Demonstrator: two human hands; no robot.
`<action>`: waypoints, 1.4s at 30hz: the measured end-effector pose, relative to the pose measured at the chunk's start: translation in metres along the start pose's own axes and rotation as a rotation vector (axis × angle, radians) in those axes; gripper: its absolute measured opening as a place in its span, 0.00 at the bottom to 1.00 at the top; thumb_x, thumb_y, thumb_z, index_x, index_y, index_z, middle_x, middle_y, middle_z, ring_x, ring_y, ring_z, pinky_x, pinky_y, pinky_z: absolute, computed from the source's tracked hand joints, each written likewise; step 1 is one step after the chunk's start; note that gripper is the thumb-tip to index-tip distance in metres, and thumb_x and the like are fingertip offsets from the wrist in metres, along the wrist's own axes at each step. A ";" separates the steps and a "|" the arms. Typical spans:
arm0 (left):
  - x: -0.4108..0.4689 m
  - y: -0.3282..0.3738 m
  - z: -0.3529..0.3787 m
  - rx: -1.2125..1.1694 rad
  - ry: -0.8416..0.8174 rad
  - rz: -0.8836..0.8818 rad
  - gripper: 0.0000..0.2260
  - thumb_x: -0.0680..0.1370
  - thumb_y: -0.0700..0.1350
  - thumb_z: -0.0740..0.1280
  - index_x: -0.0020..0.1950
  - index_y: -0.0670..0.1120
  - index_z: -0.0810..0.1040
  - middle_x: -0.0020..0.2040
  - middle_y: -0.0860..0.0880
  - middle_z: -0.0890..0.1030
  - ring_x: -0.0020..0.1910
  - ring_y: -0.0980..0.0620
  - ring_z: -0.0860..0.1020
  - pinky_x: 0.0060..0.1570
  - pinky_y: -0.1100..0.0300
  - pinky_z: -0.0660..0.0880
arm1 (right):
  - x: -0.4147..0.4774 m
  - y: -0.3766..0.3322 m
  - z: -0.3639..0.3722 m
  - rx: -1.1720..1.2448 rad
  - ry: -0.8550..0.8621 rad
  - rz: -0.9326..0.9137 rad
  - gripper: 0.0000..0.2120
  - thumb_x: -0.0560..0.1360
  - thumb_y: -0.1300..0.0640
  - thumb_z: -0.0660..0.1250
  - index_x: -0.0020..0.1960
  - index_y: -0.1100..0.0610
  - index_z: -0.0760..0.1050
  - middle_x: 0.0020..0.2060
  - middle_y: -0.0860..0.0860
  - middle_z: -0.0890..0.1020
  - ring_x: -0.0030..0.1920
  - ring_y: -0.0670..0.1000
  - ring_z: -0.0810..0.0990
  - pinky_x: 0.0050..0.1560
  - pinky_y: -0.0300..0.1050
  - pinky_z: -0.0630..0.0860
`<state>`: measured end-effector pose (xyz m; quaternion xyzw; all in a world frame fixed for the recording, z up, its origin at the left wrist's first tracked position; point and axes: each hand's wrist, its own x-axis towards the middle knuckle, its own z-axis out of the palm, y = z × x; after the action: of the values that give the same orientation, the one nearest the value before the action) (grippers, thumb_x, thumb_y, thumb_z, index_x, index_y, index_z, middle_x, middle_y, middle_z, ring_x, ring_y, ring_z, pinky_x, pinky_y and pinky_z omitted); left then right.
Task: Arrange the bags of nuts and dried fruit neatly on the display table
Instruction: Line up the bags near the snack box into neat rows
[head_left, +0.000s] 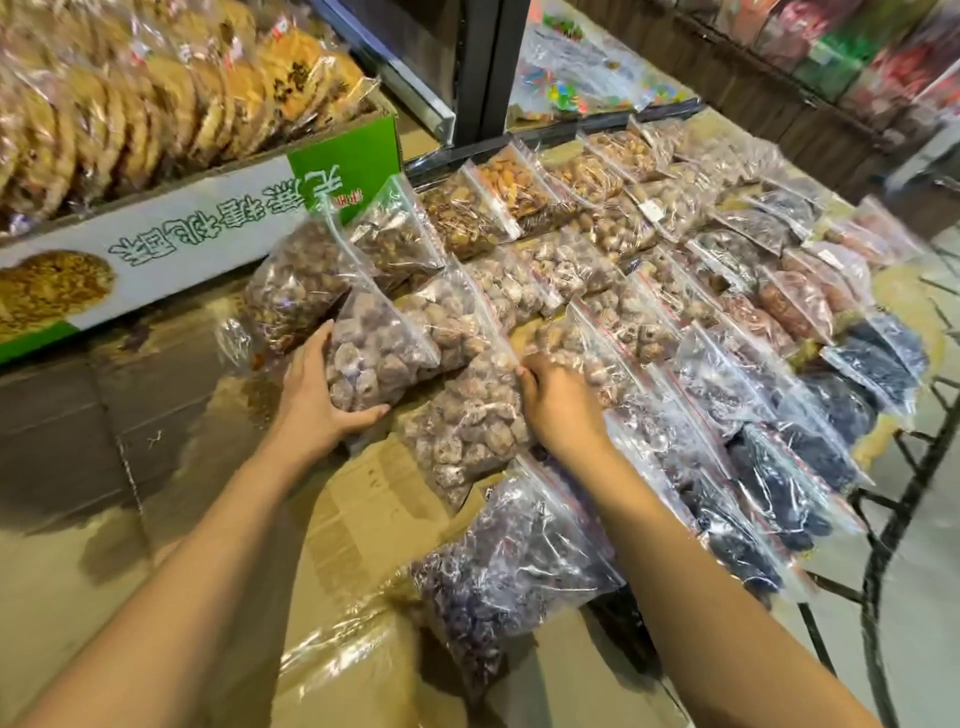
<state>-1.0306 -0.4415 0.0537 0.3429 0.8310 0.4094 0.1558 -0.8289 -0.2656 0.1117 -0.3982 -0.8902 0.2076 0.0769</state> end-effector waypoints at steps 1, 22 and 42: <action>0.003 -0.001 0.000 -0.007 -0.013 -0.008 0.51 0.61 0.53 0.81 0.75 0.52 0.53 0.74 0.46 0.61 0.72 0.46 0.62 0.72 0.44 0.60 | 0.001 0.000 0.003 0.000 0.000 0.009 0.11 0.81 0.54 0.55 0.50 0.57 0.74 0.35 0.54 0.79 0.35 0.54 0.76 0.31 0.41 0.67; 0.013 0.037 -0.001 0.292 0.034 0.193 0.46 0.68 0.76 0.52 0.78 0.52 0.48 0.79 0.48 0.51 0.77 0.45 0.50 0.73 0.41 0.49 | 0.017 0.054 -0.057 0.161 0.108 0.310 0.07 0.78 0.60 0.60 0.42 0.53 0.70 0.37 0.53 0.80 0.39 0.57 0.81 0.43 0.56 0.80; 0.014 0.053 0.035 0.187 0.414 -0.075 0.41 0.74 0.73 0.46 0.74 0.44 0.63 0.72 0.43 0.68 0.71 0.43 0.66 0.68 0.44 0.63 | 0.150 0.024 -0.055 0.350 -0.180 0.442 0.16 0.75 0.58 0.68 0.59 0.63 0.68 0.45 0.54 0.76 0.47 0.50 0.78 0.40 0.39 0.79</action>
<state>-0.9983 -0.3886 0.0737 0.2334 0.8918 0.3860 -0.0351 -0.8969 -0.1235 0.1465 -0.5429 -0.7358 0.4043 0.0180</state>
